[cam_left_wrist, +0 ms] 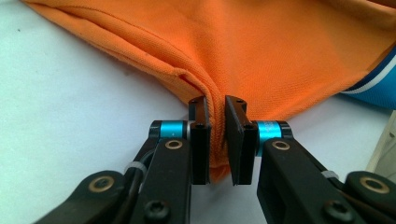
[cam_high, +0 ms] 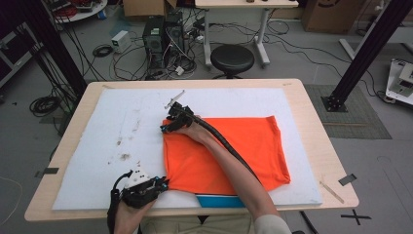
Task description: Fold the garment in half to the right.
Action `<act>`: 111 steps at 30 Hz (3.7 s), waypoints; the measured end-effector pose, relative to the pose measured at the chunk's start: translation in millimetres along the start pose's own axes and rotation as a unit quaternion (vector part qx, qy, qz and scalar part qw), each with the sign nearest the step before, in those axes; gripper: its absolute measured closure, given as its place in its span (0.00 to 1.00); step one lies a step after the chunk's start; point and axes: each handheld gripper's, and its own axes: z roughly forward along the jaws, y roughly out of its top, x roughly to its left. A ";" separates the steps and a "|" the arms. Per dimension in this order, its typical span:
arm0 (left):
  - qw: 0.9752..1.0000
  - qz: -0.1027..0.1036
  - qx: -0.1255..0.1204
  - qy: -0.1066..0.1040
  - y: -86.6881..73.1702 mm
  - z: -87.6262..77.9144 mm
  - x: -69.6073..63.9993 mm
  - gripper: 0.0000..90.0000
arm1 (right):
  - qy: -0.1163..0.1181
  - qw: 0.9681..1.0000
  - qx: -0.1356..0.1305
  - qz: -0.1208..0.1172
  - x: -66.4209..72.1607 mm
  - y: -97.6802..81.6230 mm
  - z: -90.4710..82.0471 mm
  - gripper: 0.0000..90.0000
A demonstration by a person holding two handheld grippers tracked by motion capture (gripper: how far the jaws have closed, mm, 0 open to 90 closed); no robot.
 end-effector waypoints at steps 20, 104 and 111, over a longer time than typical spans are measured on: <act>1.000 0.001 0.001 0.000 -0.2 -0.2 -0.2 0.90 | 0.008 1.000 -0.009 0.026 -5.9 -2.1 -1.4 0.64; 0.993 0.043 -0.047 -0.097 54.8 2.8 -30.9 0.90 | 0.007 0.997 -0.073 0.016 -11.4 -17.6 -89.0 0.95; 0.991 0.053 -0.041 -0.119 67.0 22.9 -43.1 0.90 | -0.014 0.996 -0.084 0.028 -19.8 -34.5 -113.9 0.98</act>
